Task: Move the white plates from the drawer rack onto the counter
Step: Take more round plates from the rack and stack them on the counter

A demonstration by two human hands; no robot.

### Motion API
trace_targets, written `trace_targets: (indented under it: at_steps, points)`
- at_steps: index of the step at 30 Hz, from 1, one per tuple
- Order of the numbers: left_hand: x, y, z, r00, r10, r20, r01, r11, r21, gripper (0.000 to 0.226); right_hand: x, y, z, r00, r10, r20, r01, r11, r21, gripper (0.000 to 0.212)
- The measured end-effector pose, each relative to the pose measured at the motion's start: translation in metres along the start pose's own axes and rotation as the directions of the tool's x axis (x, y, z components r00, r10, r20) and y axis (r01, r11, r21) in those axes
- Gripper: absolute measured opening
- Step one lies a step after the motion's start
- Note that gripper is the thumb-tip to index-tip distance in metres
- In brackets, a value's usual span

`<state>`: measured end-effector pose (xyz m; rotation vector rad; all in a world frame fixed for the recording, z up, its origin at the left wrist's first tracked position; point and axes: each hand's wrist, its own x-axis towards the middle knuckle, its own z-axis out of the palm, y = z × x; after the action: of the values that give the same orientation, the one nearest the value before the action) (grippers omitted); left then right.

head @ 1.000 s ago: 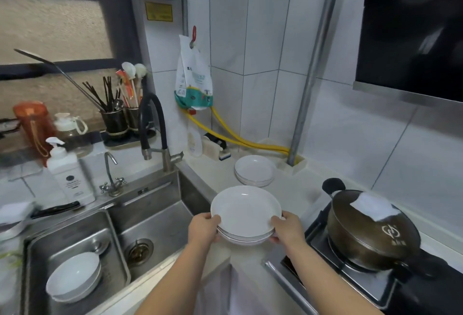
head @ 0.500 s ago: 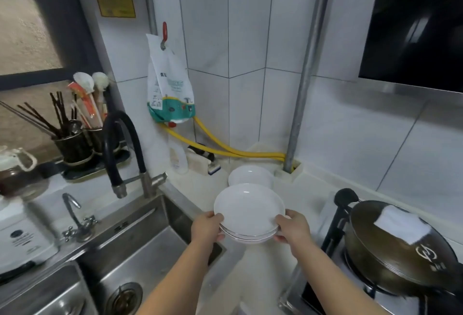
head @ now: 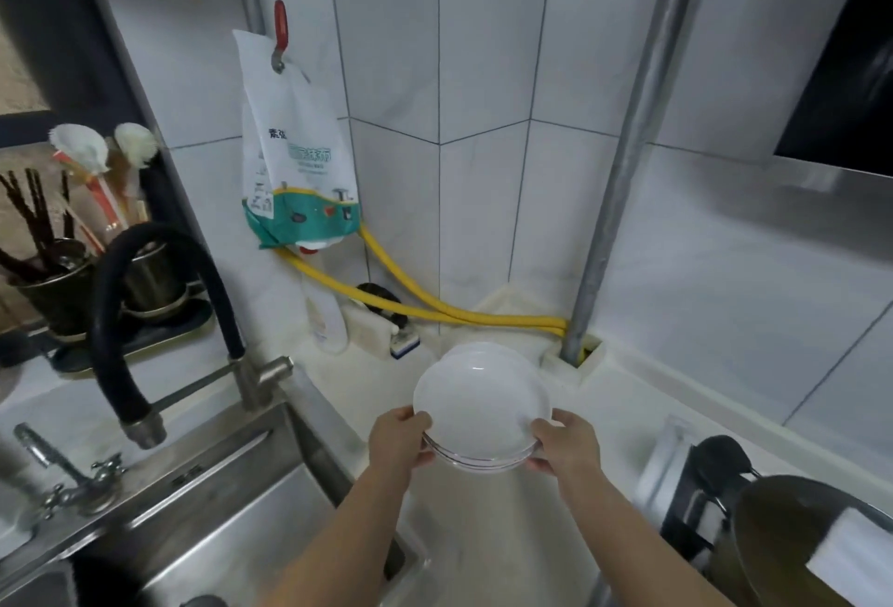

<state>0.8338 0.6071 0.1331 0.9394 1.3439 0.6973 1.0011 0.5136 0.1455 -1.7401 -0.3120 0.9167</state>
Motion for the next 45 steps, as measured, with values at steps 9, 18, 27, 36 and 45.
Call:
trace_targets:
  at_steps: [9, 18, 27, 36, 45]
  points:
    - [0.059, 0.017, 0.020, 1.000, -0.024, 0.017, 0.024, 1.000, 0.000, 0.023, 0.058, -0.011, 0.021, 0.999, 0.026, -0.033, -0.027, 0.999, -0.025, 0.011]
    - [0.113, 0.020, 0.032, 0.994, -0.062, 0.089, 0.058, 0.997, 0.043, 0.036, 0.103, -0.015, 0.039, 0.991, 0.094, -0.100, -0.095, 0.996, 0.002, 0.024]
    - [0.135, 0.011, 0.046, 0.991, -0.096, 0.090, 0.088, 0.991, 0.097, 0.032, 0.124, -0.008, 0.035, 0.976, 0.178, -0.124, -0.171, 0.983, 0.066, 0.025]
    - [0.136, 0.008, 0.048, 0.992, -0.107, 0.068, 0.101, 0.991, 0.090, 0.037, 0.127, -0.002, 0.038, 0.980, 0.165, -0.110, -0.163, 0.986, 0.026, 0.022]
    - [0.133, 0.006, 0.048, 0.995, -0.089, 0.055, 0.083, 0.992, 0.090, 0.036, 0.128, 0.005, 0.039, 0.984, 0.131, -0.122, -0.133, 0.991, -0.006, 0.021]
